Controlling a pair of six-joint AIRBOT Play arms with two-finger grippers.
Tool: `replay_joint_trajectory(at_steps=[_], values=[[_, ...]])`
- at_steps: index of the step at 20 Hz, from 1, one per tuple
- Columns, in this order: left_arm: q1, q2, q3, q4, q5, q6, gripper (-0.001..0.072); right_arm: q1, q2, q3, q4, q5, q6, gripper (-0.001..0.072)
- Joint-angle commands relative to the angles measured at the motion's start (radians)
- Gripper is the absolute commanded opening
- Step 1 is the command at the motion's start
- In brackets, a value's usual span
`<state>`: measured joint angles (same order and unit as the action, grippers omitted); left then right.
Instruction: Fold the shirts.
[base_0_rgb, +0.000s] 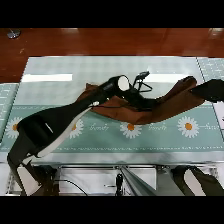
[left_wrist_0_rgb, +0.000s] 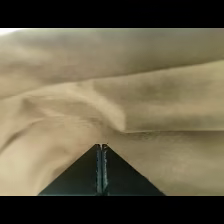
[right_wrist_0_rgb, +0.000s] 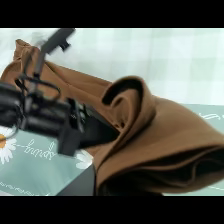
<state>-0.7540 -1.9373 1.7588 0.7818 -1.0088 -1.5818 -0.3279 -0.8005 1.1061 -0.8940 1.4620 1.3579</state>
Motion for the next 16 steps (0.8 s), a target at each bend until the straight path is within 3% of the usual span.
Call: replay_joint_trajectory(at_steps=[1,5,10,13,16], values=[[0.181,0.067,0.024,-0.004,-0.088,0.001,0.0031,0.059,0.0,0.0,0.003,-0.035,0.024,0.0021],[0.47,0.278,0.013,0.125,-0.196,-0.002,0.0031,0.328,-0.111,0.037,0.002,-0.182,0.095,0.0021],[0.741,0.719,-0.167,0.334,-0.144,0.023,0.0033,0.698,-0.485,0.296,0.003,-0.325,0.136,0.0022],[0.853,1.001,-0.385,0.375,-0.114,0.026,0.0033,0.814,-0.727,0.473,0.003,-0.36,0.158,0.0022],[0.872,1.223,-0.623,0.37,-0.064,0.024,0.0033,0.877,-0.924,0.609,0.037,-0.368,0.174,0.0021]])
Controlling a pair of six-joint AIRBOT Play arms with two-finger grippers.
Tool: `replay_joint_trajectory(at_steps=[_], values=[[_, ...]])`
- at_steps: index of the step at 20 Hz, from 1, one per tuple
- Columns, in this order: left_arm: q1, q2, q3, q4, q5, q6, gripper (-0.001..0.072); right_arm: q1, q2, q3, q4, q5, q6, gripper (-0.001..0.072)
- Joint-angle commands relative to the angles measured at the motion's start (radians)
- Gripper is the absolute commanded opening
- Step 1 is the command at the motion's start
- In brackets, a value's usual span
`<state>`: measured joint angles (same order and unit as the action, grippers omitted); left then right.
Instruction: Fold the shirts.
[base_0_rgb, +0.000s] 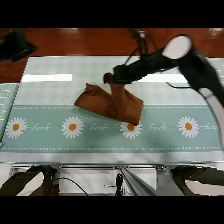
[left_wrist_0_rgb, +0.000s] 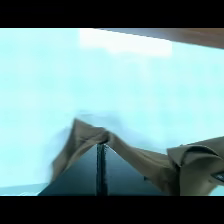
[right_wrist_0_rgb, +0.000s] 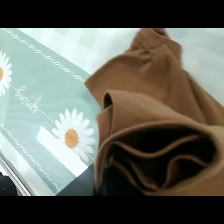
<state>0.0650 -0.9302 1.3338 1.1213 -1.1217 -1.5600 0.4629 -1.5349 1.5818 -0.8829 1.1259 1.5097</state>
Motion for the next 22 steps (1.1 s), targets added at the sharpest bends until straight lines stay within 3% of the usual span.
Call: replay_joint_trajectory(at_steps=[1,3,4,5,6,9,13,15,16,17,19,22], values=[[0.053,0.27,-0.278,0.013,0.072,0.002,0.0033,0.101,-0.245,0.174,0.03,-0.034,0.035,0.0022],[0.053,0.333,-0.41,-0.021,0.112,-0.008,0.0033,0.13,-0.346,0.25,0.063,-0.037,0.053,0.0022],[0.053,0.34,-0.46,-0.035,0.121,-0.008,0.0033,0.142,-0.391,0.285,0.098,-0.037,0.053,0.0072],[0.053,0.334,-0.504,-0.047,0.129,-0.008,0.0033,0.151,-0.424,0.307,0.14,-0.045,0.046,0.0386],[0.053,0.325,-0.542,-0.053,0.144,-0.008,0.0033,0.152,-0.448,0.327,0.2,-0.036,0.013,0.0629],[0.053,0.285,-0.62,-0.06,0.165,-0.008,0.0033,0.089,-0.44,0.388,0.261,0.063,-0.013,0.0632],[0.053,0.256,-0.636,-0.06,0.163,-0.008,0.0033,-0.166,-0.276,0.444,0.172,0.42,0.017,0.0632],[0.053,0.258,-0.637,-0.06,0.147,-0.007,0.0033,-0.269,-0.117,0.396,-0.188,0.565,0.019,0.0632],[0.053,0.259,-0.637,-0.06,0.135,-0.006,0.0033,-0.304,-0.011,0.305,-0.427,0.558,0.057,0.0632],[0.053,0.259,-0.637,-0.06,0.126,-0.004,0.0034,-0.335,0.099,0.173,-0.583,0.49,0.118,0.0632],[0.053,0.259,-0.638,-0.06,0.113,-0.004,0.0033,-0.407,0.346,-0.209,-0.657,0.219,0.232,0.0632],[0.053,0.259,-0.646,-0.063,0.11,-0.004,0.0033,-0.497,0.601,-0.79,-0.422,-0.161,0.335,0.063]])
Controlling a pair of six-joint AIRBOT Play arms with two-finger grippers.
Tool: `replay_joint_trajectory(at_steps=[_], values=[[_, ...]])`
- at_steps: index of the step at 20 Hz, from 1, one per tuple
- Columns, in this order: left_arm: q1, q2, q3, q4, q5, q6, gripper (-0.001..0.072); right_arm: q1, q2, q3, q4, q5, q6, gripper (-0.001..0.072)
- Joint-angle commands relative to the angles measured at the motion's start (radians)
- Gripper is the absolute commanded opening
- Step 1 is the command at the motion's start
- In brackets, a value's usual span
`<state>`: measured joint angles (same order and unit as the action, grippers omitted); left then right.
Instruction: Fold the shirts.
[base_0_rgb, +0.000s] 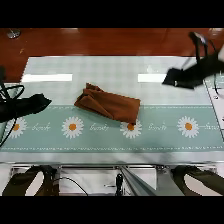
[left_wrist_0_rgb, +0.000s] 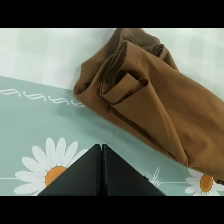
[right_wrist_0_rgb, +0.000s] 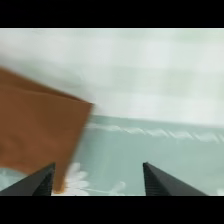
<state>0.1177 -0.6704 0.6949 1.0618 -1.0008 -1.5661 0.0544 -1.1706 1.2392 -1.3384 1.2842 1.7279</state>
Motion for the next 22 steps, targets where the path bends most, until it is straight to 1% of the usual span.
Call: replay_joint_trajectory(at_steps=[1,2,3,5,6,7,9,12,14,15,16,17,18,19,20,22], values=[[0.0,-0.001,-0.013,-0.01,-0.011,0.002,0.0033,-0.105,0.251,-0.577,0.183,-0.393,0.09,0.0628],[0.0,-0.001,-0.02,-0.021,-0.012,0.002,0.0033,-0.105,0.235,-0.658,0.334,-0.439,0.012,0.0622],[0.0,-0.002,-0.027,-0.032,-0.012,0.003,0.0033,-0.095,0.188,-0.7,0.49,-0.455,-0.103,0.0622],[0.0,-0.002,-0.042,-0.054,-0.009,0.003,0.0033,-0.053,0.052,-0.688,0.694,-0.431,-0.28,0.0622],[0.0,-0.001,-0.049,-0.059,-0.009,0.002,0.0033,-0.037,-0.019,-0.663,0.759,-0.413,-0.335,0.0621],[0.0,-0.001,-0.055,-0.061,-0.012,0.002,0.0033,-0.024,-0.095,-0.628,0.803,-0.383,-0.369,0.0621],[0.0,-0.001,-0.06,-0.061,-0.014,0.002,0.0033,0.003,-0.216,-0.545,0.832,-0.319,-0.407,0.0621],[-0.002,-0.001,-0.061,-0.061,-0.012,0.002,0.0033,0.062,-0.332,-0.438,0.833,-0.294,-0.405,0.0618],[-0.002,-0.001,-0.061,-0.061,-0.012,0.002,0.0033,0.103,-0.391,-0.372,0.832,-0.294,-0.405,0.0581],[-0.002,-0.001,-0.061,-0.061,-0.012,0.002,0.0033,0.121,-0.417,-0.338,0.831,-0.293,-0.406,0.0344],[-0.002,-0.001,-0.061,-0.061,-0.013,0.002,0.0034,0.134,-0.435,-0.308,0.832,-0.288,-0.417,0.0062],[-0.002,-0.001,-0.061,-0.061,-0.013,0.002,0.0033,0.146,-0.441,-0.266,0.831,-0.268,-0.451,0.0021],[-0.002,-0.001,-0.061,-0.061,-0.013,0.002,0.0033,0.159,-0.436,-0.212,0.817,-0.24,-0.459,0.0021],[-0.002,-0.001,-0.061,-0.061,-0.013,0.002,0.0033,0.178,-0.424,-0.134,0.763,-0.208,-0.454,0.002],[-0.002,-0.002,-0.061,-0.061,-0.011,0.002,0.0033,0.199,-0.408,-0.048,0.684,-0.179,-0.415,0.002],[-0.002,-0.002,-0.061,-0.061,-0.006,0.002,0.0034,0.246,-0.375,0.164,0.485,-0.118,-0.295,0.002]])
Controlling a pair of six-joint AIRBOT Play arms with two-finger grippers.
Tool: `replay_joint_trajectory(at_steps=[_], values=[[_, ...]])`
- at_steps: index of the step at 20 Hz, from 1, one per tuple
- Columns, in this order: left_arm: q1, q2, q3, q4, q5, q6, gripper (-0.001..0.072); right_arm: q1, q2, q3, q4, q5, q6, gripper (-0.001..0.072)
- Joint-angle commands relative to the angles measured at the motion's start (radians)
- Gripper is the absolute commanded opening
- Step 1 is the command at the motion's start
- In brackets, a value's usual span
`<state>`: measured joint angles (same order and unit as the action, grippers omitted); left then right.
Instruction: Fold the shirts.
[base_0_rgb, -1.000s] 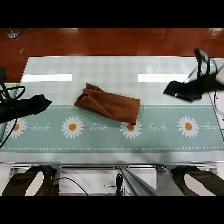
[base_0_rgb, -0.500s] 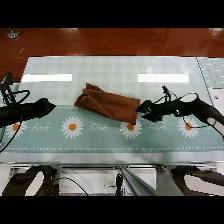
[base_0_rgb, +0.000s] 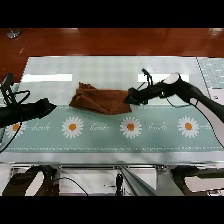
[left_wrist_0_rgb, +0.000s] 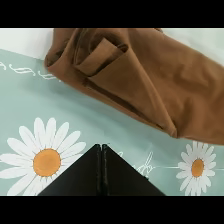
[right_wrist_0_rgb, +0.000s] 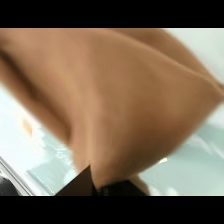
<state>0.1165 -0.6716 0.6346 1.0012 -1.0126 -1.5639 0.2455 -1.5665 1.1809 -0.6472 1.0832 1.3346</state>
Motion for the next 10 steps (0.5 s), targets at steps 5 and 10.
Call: replay_joint_trajectory(at_steps=[5,10], values=[[-0.001,0.0,0.0,0.0,0.01,0.0,0.0034,0.08,0.027,0.71,-0.491,0.337,0.26,0.002],[-0.001,0.0,0.0,0.0,0.008,0.0,0.0033,-0.023,0.082,0.857,-0.662,0.493,0.361,0.0021]])
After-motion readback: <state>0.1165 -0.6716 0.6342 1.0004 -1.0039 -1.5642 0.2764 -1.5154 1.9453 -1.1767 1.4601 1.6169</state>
